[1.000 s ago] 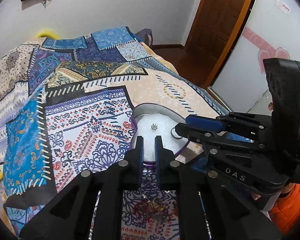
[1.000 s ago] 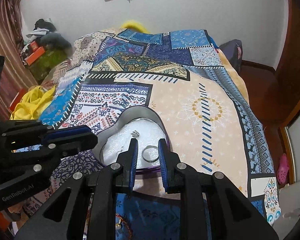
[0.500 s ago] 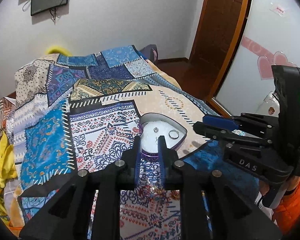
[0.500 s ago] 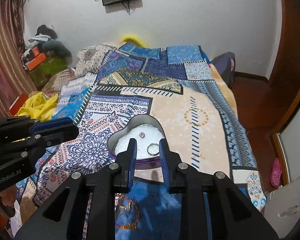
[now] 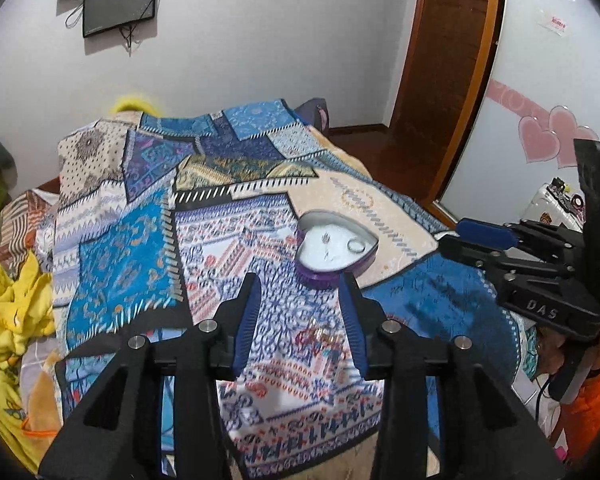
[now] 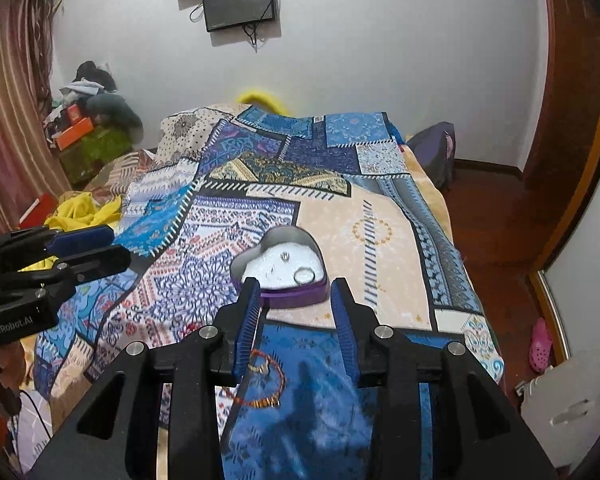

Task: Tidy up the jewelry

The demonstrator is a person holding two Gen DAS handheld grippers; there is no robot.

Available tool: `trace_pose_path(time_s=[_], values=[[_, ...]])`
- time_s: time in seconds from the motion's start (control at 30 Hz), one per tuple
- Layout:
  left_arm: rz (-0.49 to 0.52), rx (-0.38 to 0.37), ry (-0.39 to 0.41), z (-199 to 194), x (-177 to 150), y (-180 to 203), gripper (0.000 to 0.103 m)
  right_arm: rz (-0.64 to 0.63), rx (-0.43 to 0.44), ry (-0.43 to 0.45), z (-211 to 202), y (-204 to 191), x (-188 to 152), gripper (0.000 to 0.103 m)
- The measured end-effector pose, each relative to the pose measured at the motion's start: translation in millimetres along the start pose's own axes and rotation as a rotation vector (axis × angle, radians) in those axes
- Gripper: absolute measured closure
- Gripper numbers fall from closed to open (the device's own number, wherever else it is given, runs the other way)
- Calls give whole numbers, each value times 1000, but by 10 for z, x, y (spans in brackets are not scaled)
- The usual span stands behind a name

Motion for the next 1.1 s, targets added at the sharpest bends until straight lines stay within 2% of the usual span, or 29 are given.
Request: trace_pose_path(time_s=[0.33, 0.7, 0.73, 0.8, 0.87, 1.1], values=[[-28, 13, -85, 113, -400, -90, 64, 12, 5, -83, 96, 9, -352, 70], [-78, -19, -157, 411, -630, -139, 64, 11, 29, -181, 297, -50, -666, 70], [-84, -27, -162, 451, -640, -141, 65, 9, 27, -187, 307, -52, -686, 70], [-88, -37, -172, 513, -650, -138, 76, 6, 24, -194, 319, -58, -719, 70], [-93, -53, -181, 572, -651, -133, 82, 10, 30, -196, 316, -48, -737, 70], [-124, -83, -205, 780, -624, -143, 91, 7, 33, -188, 315, -46, -734, 70]])
Point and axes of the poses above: each gripper's, at about its wrist camera, not at the fingertips, and z roughly the way its jaws point, y to its right, x to its top, the point moved 3 cm from there along z, roughly the way its jaws point, and after that the axes turned 13 degrees about -x, right-handed, at the moved point
